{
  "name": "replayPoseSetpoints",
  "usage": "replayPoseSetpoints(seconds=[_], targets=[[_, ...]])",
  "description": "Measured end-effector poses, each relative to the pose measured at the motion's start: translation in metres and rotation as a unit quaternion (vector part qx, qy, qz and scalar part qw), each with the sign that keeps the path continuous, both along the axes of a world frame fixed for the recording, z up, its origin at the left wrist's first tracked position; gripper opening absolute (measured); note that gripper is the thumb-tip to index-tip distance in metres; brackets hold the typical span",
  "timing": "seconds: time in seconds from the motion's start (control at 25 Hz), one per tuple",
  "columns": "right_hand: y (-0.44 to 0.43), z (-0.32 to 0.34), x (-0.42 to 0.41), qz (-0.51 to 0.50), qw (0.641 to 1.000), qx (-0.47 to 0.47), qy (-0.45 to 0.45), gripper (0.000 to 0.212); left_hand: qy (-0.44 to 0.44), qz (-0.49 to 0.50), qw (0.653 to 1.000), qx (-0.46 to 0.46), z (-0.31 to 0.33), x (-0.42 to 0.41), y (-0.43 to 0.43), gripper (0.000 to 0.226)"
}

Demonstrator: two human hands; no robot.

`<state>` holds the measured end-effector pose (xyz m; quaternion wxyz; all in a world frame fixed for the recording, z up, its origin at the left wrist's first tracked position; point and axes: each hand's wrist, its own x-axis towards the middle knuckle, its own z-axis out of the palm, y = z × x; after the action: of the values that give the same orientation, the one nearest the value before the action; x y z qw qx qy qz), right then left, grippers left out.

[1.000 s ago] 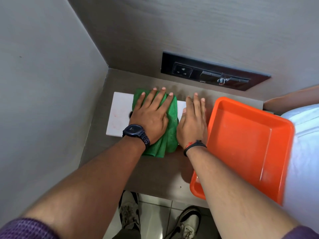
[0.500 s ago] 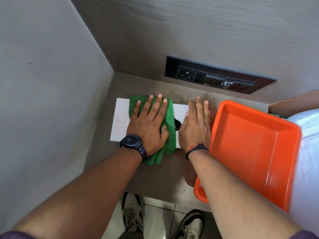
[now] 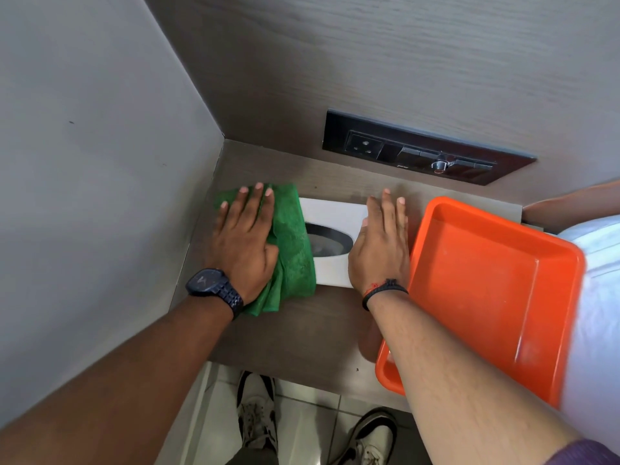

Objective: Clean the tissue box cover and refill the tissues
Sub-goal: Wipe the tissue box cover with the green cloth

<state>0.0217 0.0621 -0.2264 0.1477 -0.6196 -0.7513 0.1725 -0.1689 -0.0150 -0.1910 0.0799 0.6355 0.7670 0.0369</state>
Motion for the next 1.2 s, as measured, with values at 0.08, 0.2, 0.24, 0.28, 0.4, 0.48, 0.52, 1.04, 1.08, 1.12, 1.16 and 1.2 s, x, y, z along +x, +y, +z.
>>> replayPoseSetpoints(seconds=[0.08, 0.2, 0.24, 0.28, 0.4, 0.48, 0.52, 1.04, 1.08, 1.12, 1.16, 1.2], targets=[[0.000, 0.000, 0.000, -0.003, 1.000, 0.001, -0.002, 0.046, 0.004, -0.009, 1.000, -0.009, 0.000, 0.007, 0.000, 0.074], [-0.001, 0.000, -0.001, -0.001, 1.000, 0.000, -0.008, 0.047, 0.016, -0.022, 1.000, -0.008, -0.003, 0.015, 0.021, 0.071], [-0.001, 0.000, -0.001, 0.000, 1.000, 0.000, -0.009, 0.047, 0.019, -0.024, 1.000, -0.006, -0.004, 0.014, 0.027, 0.070], [0.000, 0.000, -0.001, 0.000, 1.000, 0.001, -0.008, 0.047, 0.022, -0.029, 0.999, -0.007, -0.006, 0.010, 0.028, 0.070], [0.000, 0.001, 0.000, 0.001, 1.000, 0.000, -0.007, 0.045, 0.020, 0.001, 1.000, -0.018, -0.006, -0.018, 0.013, 0.071], [0.000, 0.001, -0.001, 0.000, 1.000, 0.002, -0.006, 0.045, -0.011, 0.043, 0.999, -0.024, -0.004, -0.032, 0.003, 0.072], [0.000, 0.001, -0.001, -0.004, 1.000, 0.005, -0.006, 0.045, -0.022, 0.044, 0.998, -0.027, -0.004, -0.033, 0.003, 0.072], [-0.001, 0.003, -0.004, -0.004, 1.000, 0.011, -0.014, 0.046, 0.025, -0.067, 0.997, -0.029, -0.004, -0.023, 0.008, 0.076], [-0.001, 0.002, -0.004, -0.005, 1.000, 0.011, -0.013, 0.046, 0.019, -0.038, 0.999, -0.026, -0.003, -0.025, 0.009, 0.074], [-0.001, 0.002, -0.004, -0.006, 1.000, 0.012, -0.011, 0.046, 0.010, -0.010, 1.000, -0.024, -0.002, -0.024, 0.009, 0.074], [-0.001, 0.001, -0.003, -0.007, 1.000, 0.013, -0.011, 0.046, 0.003, 0.008, 1.000, -0.023, -0.002, -0.020, 0.009, 0.074], [-0.002, 0.001, -0.003, -0.008, 1.000, 0.014, -0.012, 0.046, 0.002, 0.006, 1.000, -0.024, -0.001, -0.014, 0.009, 0.074]])
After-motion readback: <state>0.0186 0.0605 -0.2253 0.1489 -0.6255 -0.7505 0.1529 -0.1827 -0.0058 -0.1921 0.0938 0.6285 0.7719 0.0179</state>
